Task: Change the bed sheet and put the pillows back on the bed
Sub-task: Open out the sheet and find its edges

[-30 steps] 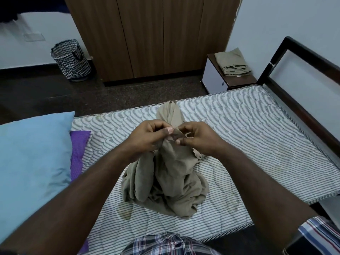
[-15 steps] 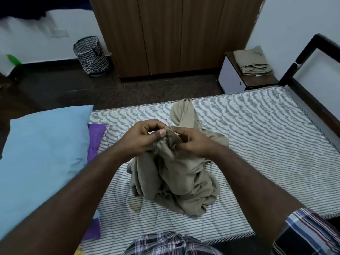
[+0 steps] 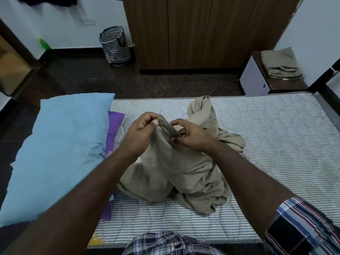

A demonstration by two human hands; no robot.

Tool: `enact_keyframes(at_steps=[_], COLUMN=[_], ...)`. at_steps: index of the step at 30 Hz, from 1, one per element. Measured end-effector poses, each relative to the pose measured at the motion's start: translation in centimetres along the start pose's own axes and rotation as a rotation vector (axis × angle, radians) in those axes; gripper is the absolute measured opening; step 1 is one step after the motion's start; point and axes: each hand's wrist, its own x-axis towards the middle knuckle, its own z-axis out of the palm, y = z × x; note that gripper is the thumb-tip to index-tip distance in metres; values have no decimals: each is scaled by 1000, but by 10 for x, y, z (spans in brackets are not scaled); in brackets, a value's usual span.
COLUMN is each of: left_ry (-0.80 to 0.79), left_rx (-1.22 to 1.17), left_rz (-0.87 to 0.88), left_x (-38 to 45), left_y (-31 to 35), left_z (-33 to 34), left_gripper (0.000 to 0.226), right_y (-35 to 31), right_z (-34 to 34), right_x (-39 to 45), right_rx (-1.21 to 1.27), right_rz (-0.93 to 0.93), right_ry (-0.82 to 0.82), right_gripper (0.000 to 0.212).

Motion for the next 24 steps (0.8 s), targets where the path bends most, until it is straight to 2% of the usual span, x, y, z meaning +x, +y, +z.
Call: enact_keyframes(at_steps=[5,11,13,16,18,20,22,24], left_ry=[-64,-106,-74,-2,11,10,12,34], left_rx=[-76,-188,-240,-275,-281,-294,-293,-290], left_rz=[-31,-99,-125,-175,-190,-192,-187,-186], left_x=[-15,-31,-34,-38,-41,-43,-43,-44], left_y=[-3,-5,-6,-10,-12,-12,-9,-8], left_z=[-15,-32,-39,-49,-53,-55,-56,-57], left_gripper=[19,18,17,18,19,19,16,15], right_y=[-4,-18,-18,-19,-27,-39,-42,-43], right_z=[12,12,9,9,17,32,46,50], right_x=[14,33,38,44,48,51,57,59], right_rx=[74,-8,27,166,49,-150,-241,-257], right_rz=[82,277,257,112,-31,-141,-126,-108], right_ry=[-254,-435,-442,-228,-136,-269,-454,-440], right_gripper=[67,93,83,52,49,58,51,33])
